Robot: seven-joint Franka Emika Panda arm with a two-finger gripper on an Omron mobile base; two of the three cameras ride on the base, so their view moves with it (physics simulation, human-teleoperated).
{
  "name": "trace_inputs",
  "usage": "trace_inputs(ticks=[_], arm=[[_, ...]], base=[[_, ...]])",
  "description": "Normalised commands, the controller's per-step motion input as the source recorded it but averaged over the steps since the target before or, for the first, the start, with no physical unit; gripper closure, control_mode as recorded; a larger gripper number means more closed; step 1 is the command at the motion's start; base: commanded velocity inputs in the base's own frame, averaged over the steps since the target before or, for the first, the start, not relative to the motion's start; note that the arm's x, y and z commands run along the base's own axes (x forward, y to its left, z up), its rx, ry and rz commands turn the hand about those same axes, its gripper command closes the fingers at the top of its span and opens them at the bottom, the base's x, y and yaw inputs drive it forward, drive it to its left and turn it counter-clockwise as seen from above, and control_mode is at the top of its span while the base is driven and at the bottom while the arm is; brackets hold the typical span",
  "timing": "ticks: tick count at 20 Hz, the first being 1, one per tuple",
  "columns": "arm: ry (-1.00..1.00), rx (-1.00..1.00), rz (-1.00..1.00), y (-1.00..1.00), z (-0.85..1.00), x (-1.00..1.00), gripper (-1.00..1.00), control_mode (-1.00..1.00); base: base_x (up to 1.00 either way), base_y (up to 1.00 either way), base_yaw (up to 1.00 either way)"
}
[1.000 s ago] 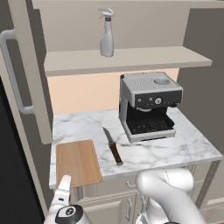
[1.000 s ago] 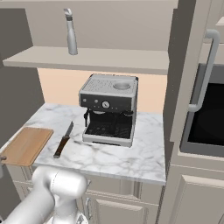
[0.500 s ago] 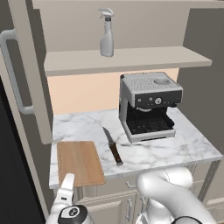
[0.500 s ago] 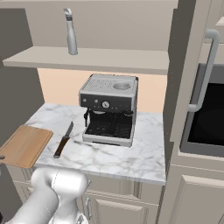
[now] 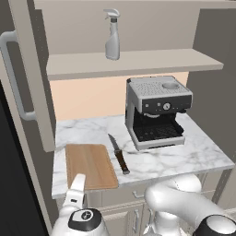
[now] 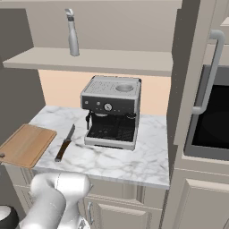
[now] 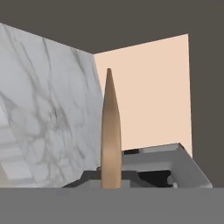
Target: Move the cutting board and knife to the sink. Then move spray from the cabinet to the counter.
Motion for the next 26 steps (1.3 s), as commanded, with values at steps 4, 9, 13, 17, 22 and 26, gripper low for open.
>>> trace_inputs(ticks=[4,9,13,17,22,26], arm=[[0.0,-0.01,0.0,-0.22,0.48,-0.23,1.0,-1.0],[0.0,-0.02,0.0,-0.21,0.51,-0.23,1.0,-1.0],[0.0,-0.01,0.0,-0.2,0.53,-0.22,1.0,-1.0],[0.0,0.0,0.0,-0.17,0.53,-0.22,1.0,-1.0],[0.0,-0.02,-0.01,-0.11,0.51,-0.2,1.0,-1.0],[0.02,-0.02,-0.03,-0.11,0.52,-0.18,1.0,-1.0]], base=[[0.0,0.0,0.0],[0.0,0.0,0.0],[0.0,0.0,0.0],[0.0,0.0,0.0],[0.0,0.0,0.0],[0.0,0.0,0.0]])
